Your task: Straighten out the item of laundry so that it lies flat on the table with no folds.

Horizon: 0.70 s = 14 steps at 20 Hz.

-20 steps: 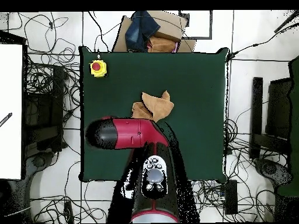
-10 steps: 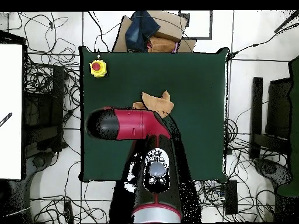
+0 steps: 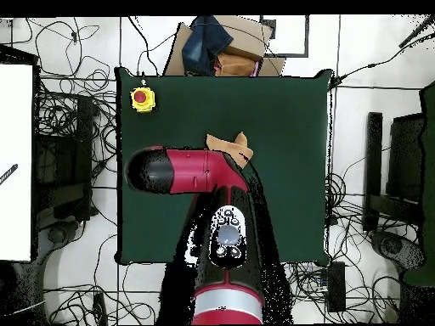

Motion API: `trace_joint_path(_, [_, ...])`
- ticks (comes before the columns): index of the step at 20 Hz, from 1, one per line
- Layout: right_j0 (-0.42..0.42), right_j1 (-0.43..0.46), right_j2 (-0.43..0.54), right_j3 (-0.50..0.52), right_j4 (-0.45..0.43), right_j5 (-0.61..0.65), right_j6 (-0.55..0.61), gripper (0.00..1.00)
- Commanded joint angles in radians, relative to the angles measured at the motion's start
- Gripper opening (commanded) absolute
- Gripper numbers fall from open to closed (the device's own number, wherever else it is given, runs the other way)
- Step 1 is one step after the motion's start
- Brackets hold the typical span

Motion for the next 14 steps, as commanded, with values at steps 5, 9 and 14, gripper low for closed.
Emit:
trace_joint_path(5, [0.003,0.103,-0.015,-0.077,0.022,0.042,0.201,1.0])
trace_joint_path(9, [-0.018,0.1,0.003,-0.112,0.034,0.101,0.175,1.0])
trace_joint_path(14, [-0.066,0.131,0.031,-0.141,0.026,0.092,0.125,1.0])
